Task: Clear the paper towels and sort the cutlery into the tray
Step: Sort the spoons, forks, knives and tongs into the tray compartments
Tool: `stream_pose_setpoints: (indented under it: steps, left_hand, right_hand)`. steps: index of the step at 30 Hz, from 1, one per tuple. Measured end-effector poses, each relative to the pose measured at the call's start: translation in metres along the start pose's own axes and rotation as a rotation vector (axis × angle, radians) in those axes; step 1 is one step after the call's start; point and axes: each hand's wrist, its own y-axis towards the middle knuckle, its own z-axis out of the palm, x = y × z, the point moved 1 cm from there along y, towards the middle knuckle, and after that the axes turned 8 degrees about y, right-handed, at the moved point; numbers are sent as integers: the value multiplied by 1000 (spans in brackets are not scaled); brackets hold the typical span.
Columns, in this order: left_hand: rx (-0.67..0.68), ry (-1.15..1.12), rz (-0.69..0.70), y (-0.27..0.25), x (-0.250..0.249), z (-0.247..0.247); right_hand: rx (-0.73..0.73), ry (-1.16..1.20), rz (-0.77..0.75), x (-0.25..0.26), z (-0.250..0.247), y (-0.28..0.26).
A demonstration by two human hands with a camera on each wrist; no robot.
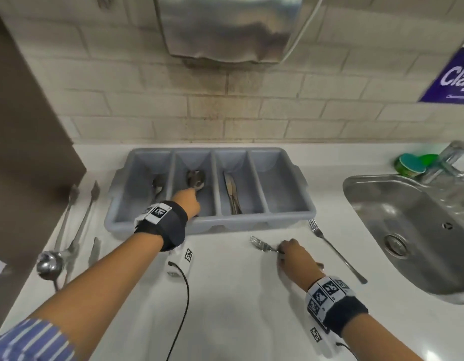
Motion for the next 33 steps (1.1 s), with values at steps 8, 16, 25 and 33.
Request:
stream_pose_setpoints:
  steps: [8, 16, 25, 33]
  left_hand:
    - [-408, -315, 31, -141, 81, -15]
    - [-341, -164, -365, -213, 194, 27]
    - [-278, -108, -516, -225, 208, 45]
    - [-186, -44, -579, -225, 222, 42]
  right_hand:
    - [224, 52, -339, 99, 11, -22]
    - [183, 950, -362, 255, -33, 30]
    - [340, 665, -63, 322, 0, 132]
    - [441, 351, -134, 323, 4, 123]
